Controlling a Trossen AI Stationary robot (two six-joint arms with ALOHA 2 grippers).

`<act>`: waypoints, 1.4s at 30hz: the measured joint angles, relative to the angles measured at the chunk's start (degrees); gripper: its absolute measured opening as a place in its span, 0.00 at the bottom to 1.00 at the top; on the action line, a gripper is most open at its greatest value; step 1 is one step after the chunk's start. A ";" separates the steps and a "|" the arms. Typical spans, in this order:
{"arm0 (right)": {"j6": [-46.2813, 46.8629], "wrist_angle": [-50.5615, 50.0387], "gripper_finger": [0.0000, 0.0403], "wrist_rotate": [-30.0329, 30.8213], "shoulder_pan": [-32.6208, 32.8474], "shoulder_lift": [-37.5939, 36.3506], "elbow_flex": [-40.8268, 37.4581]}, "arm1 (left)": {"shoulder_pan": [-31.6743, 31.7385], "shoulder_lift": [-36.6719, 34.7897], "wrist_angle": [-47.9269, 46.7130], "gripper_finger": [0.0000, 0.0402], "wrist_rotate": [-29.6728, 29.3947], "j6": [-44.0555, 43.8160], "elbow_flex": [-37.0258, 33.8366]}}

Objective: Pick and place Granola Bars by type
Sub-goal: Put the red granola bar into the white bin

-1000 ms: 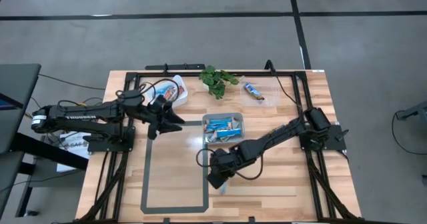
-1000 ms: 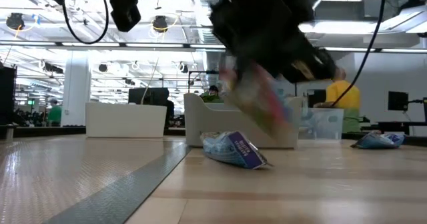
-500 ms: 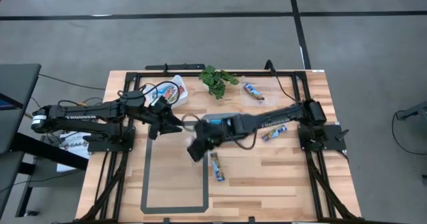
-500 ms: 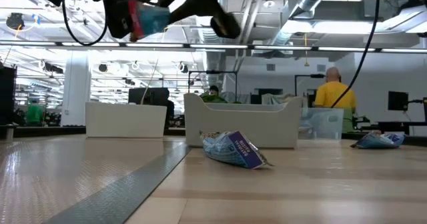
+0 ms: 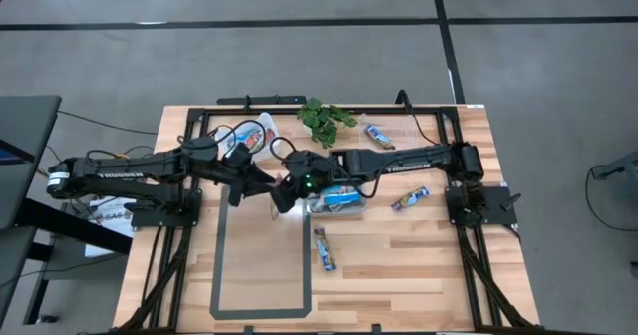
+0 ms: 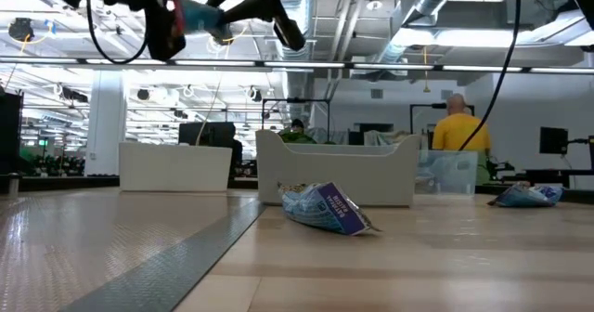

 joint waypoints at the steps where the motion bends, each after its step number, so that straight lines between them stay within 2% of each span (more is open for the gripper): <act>1: 0.01 0.23 0.11 0.03 -0.03 0.00 0.00 | 0.00 -0.02 -0.88 0.51 -1.35 0.29 0.00; 5: -0.05 0.70 0.11 0.20 -0.32 0.00 0.00 | 0.02 0.07 -4.90 0.51 -6.98 1.15 -0.05; 8: -0.45 0.44 0.11 1.79 -0.40 0.00 0.00 | 0.01 0.00 -6.45 0.51 -9.10 1.24 -0.04; 17: -4.36 3.80 0.11 1.27 -0.86 -0.02 -0.04 | 0.06 0.00 -2.43 0.50 -3.67 3.61 -0.07; 23: -5.54 5.27 0.11 1.23 -0.98 -0.04 -0.07 | 0.09 -0.02 -1.08 0.49 -2.85 3.57 -0.07; 27: -5.54 5.47 0.11 1.21 -1.08 -0.04 -0.07 | 0.09 -0.02 -0.88 0.41 -2.01 3.53 -0.07; 36: -5.86 4.53 0.11 1.60 -1.43 -0.02 -0.09 | 0.02 0.01 -0.80 0.13 -3.15 3.64 -0.04; 42: -5.93 2.25 0.13 1.76 -1.63 -0.02 -0.04 | 0.00 0.11 -1.20 0.09 -4.95 4.03 -0.07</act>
